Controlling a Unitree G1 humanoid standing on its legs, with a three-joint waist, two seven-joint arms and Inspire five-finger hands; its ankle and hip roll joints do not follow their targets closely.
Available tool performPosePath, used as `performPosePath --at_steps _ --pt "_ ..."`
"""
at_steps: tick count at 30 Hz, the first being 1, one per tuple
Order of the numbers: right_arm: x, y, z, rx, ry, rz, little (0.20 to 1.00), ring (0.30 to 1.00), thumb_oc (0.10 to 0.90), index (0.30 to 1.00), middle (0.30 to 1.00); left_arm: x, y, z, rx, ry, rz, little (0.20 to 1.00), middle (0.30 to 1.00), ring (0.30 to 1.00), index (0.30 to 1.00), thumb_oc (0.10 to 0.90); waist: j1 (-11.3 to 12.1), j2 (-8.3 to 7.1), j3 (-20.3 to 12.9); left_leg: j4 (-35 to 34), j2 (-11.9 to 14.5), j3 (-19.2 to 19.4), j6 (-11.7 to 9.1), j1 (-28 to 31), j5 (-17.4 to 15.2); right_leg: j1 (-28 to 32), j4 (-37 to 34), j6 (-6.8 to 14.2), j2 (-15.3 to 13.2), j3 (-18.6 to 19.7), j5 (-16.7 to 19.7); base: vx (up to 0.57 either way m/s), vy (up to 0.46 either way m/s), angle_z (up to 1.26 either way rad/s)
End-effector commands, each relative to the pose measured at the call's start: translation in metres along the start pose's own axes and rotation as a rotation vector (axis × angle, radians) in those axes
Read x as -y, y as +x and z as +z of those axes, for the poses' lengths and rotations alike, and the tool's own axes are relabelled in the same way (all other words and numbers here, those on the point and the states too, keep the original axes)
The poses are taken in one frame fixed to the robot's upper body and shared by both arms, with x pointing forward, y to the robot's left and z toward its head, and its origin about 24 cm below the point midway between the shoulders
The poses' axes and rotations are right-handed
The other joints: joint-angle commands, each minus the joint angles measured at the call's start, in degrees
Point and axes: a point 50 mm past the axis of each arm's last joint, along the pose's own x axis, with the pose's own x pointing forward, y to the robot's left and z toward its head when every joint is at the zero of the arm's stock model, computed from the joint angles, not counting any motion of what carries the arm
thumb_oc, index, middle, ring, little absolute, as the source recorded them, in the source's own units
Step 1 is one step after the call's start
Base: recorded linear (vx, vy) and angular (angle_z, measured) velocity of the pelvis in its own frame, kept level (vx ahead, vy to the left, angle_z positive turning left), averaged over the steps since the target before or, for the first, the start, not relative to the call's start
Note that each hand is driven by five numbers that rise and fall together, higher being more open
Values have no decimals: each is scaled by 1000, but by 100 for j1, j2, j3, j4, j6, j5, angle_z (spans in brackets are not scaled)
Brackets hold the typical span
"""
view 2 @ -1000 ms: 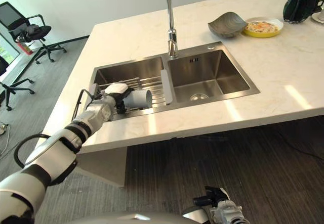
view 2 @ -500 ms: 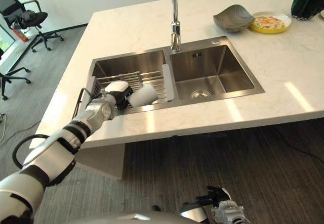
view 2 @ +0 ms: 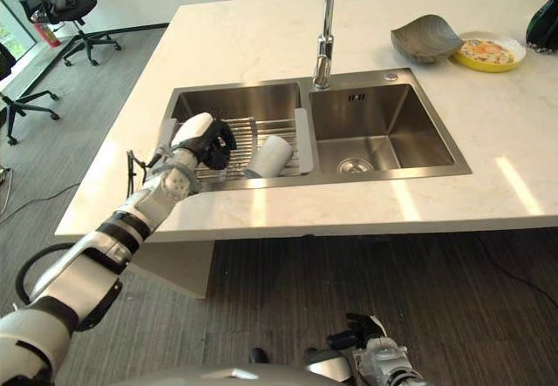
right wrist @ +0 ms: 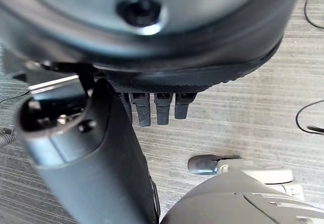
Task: Place the dishes in the dishwasher.
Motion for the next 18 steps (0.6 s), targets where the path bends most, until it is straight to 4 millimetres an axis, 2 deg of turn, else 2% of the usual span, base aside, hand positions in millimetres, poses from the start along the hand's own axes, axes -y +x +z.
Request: performPosePath --at_steps 1,4,6,8,10,12,14,15,17,18 --pt "7 -2 -14 -33 -1 -20 900 900 800 900 900 -85 20 44 137 -58 355 900 900 900 900 800 183 -53 -453 60 182 106 -416 513 -780 -244 100 612 -335 -163 -97 0 0 0" --pt "4 -2 -11 -22 -20 -8 900 900 800 900 900 -102 15 53 189 -139 426 900 900 900 900 800 206 -66 -473 60 180 95 -419 468 -725 -296 113 590 -328 -180 -47 -25 -2 1" --pt "2 -2 -14 -33 -33 -4 900 900 800 900 900 -105 15 70 230 -251 450 900 900 900 900 800 230 -62 -488 60 184 81 -416 475 -734 -281 108 578 -327 -199 -52 0 0 0" --pt "-1 -2 -15 -40 -42 1 900 900 800 900 900 -102 13 85 276 -303 430 900 900 900 900 800 247 -57 -489 60 185 65 -408 483 -743 -265 102 575 -328 -206 -53 7 1 2" --pt "-1 -2 -15 -40 -42 1 900 900 800 900 900 -102 13 85 276 -303 430 900 900 900 900 800 247 -57 -489 60 185 65 -408 483 -743 -265 102 575 -328 -206 -53 0 0 0" --pt "-5 -2 -14 -42 -38 12 900 900 800 900 900 -98 7 116 387 -332 376 900 900 900 900 800 278 -48 -476 60 181 29 -398 476 -742 -248 92 559 -326 -231 -66 0 0 0" --pt "-7 -2 -13 -45 -30 16 900 900 800 900 900 -91 3 132 443 -316 315 900 900 900 900 800 305 -39 -468 60 174 -2 -392 473 -743 -237 83 550 -328 -253 -72 -1 0 3" --pt "-8 -1 -11 -48 -17 23 900 900 800 900 900 -85 -2 148 498 -311 262 900 900 900 900 800 339 -37 -457 60 164 -34 -384 465 -746 -225 79 544 -332 -277 -76 -7 0 7" --pt "-11 -1 -10 -53 -13 37 900 900 800 900 900 -79 -6 162 544 -295 222 900 900 900 900 800 366 -32 -448 60 162 -54 -375 458 -745 -221 73 536 -338 -291 -81 -9 0 8" --pt "-11 -1 -10 -53 -13 37 900 900 800 900 900 -79 -6 162 544 -295 222 900 900 900 900 800 366 -32 -448 60 162 -54 -375 458 -745 -221 73 536 -338 -291 -81 -1 -3 12"
